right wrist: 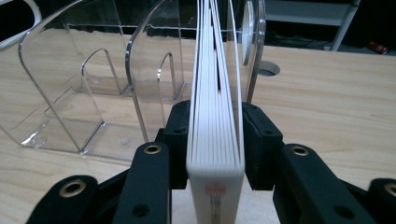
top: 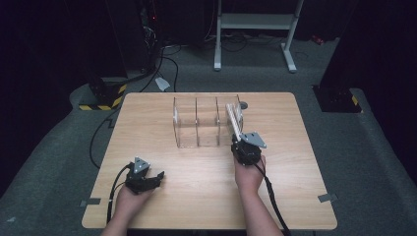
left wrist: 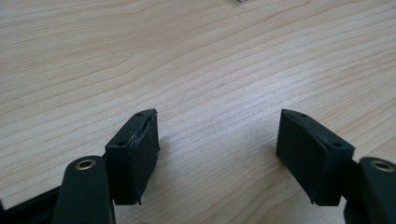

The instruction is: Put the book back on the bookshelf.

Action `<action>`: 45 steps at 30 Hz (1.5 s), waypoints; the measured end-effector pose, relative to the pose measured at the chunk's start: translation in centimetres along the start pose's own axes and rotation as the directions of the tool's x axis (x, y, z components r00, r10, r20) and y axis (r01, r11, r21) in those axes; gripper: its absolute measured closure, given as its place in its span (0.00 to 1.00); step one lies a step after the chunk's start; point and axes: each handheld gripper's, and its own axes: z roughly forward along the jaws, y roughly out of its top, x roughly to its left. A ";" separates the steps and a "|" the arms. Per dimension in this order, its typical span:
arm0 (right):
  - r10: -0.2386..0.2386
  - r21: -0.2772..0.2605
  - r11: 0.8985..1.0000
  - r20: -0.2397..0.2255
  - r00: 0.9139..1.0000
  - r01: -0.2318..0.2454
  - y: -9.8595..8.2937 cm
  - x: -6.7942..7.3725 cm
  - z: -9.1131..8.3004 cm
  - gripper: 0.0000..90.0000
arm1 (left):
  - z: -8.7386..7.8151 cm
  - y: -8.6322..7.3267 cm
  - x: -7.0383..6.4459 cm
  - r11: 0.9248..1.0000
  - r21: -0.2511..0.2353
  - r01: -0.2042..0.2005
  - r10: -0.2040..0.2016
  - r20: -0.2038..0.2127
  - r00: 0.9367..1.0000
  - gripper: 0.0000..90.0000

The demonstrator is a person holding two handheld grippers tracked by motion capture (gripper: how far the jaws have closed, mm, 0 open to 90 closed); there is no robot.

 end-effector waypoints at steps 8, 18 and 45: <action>0.021 0.020 1.000 -0.019 1.000 -0.020 -1.1 -0.1 -0.7 0.76 | 0.0 0.0 -0.1 1.000 0.000 0.004 -0.004 0.001 1.000 0.33; -0.003 -0.016 1.000 0.043 0.999 0.004 -1.1 0.3 -0.7 0.83 | 0.0 0.0 -0.1 1.000 -0.003 0.004 -0.004 0.000 1.000 0.33; -0.026 -0.078 0.996 0.104 0.994 0.034 0.7 1.1 0.8 0.84 | -0.1 0.0 0.0 1.000 0.001 -0.005 0.005 0.000 1.000 0.33</action>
